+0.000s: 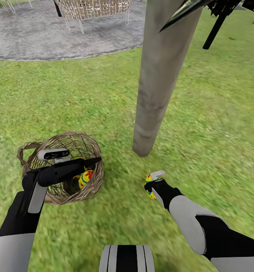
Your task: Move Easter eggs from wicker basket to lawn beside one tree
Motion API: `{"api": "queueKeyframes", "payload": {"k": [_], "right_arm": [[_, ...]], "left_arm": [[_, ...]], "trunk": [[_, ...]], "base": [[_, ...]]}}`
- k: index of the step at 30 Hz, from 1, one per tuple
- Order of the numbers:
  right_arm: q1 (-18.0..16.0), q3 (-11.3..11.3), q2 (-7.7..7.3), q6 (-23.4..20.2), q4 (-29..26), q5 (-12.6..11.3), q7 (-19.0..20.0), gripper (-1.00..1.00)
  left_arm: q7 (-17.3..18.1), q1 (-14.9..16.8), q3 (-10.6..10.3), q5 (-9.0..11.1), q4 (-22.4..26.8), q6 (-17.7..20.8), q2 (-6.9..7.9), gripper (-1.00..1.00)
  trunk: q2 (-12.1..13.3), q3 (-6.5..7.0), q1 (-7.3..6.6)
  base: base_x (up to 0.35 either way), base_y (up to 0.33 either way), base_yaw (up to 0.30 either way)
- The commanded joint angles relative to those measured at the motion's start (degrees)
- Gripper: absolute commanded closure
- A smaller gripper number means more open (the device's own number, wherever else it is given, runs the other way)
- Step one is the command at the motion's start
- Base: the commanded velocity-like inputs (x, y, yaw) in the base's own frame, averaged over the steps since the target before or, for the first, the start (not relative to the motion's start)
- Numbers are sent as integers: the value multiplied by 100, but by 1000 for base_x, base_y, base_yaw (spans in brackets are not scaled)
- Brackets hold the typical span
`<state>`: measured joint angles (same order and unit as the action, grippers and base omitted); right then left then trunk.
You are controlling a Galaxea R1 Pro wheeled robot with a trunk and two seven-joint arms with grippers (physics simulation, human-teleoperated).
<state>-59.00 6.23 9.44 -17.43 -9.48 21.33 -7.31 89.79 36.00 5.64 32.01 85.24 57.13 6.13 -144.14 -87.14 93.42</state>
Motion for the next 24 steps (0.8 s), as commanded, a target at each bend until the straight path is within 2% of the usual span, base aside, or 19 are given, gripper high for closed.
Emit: {"api": "queueKeyframes", "payload": {"k": [1, 24], "right_arm": [[3, 79, 5, -24, 2, 12, 1, -100], [3, 79, 5, -24, -1, 11, 1, -100]], "left_arm": [[21, 3, -1, -2, 1, 61, 2, -100], [21, 27, -7, -2, 1, 61, 2, -100]], "trunk": [[1, 19, -2], [31, 529, -62]], "base": [[0, 0, 0], [-15, 0, 0]]}}
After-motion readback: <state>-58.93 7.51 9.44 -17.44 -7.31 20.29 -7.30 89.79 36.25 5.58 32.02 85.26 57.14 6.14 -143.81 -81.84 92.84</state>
